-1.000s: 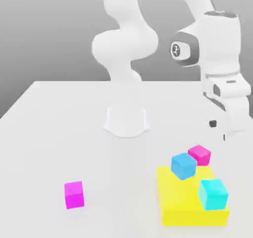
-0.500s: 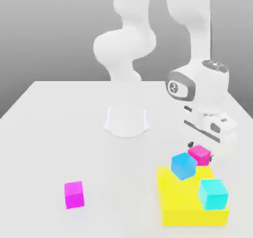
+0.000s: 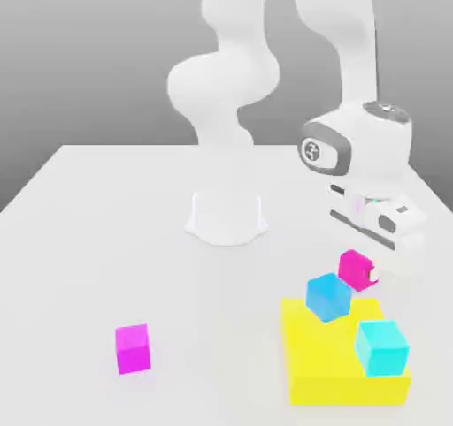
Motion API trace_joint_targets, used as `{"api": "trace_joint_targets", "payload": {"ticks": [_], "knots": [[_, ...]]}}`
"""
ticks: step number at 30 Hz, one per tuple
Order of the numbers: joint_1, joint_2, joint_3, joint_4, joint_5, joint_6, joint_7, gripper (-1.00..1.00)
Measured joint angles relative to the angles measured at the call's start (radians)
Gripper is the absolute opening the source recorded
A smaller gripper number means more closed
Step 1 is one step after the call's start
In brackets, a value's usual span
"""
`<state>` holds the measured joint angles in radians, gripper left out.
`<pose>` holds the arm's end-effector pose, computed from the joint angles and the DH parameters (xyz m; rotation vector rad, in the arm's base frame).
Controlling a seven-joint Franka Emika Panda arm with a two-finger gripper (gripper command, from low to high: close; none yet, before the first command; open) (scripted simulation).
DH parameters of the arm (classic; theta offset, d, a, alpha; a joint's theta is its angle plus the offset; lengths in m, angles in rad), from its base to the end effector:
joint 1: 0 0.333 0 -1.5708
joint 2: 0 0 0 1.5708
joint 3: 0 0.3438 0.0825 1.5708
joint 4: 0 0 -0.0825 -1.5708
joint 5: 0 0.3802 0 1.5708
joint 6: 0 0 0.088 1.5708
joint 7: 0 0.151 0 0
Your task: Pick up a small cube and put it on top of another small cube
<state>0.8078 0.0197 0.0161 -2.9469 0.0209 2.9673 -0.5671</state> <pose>0.2215 0.2375 0.1641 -2.4294 -1.9856 -0.0003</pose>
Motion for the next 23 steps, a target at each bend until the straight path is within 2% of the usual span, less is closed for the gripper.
{"api": "trace_joint_targets", "payload": {"ticks": [4, 13, 15, 19, 20, 23], "knots": [[-0.013, -0.111, -0.020, -0.005, -0.015, -0.108, -0.022, -1.00], [-0.169, -0.331, -0.197, 0.138, -0.111, -0.468, -0.331, -1.00], [-0.174, -0.301, -0.216, 0.142, -0.109, -0.443, -0.361, -1.00], [-0.165, -0.177, -0.232, 0.125, -0.088, -0.303, -0.387, -1.00], [-0.165, -0.158, -0.233, 0.122, -0.085, -0.281, -0.389, 1.00], [-0.165, -0.158, -0.233, 0.122, -0.085, -0.281, -0.389, 1.00]]}}
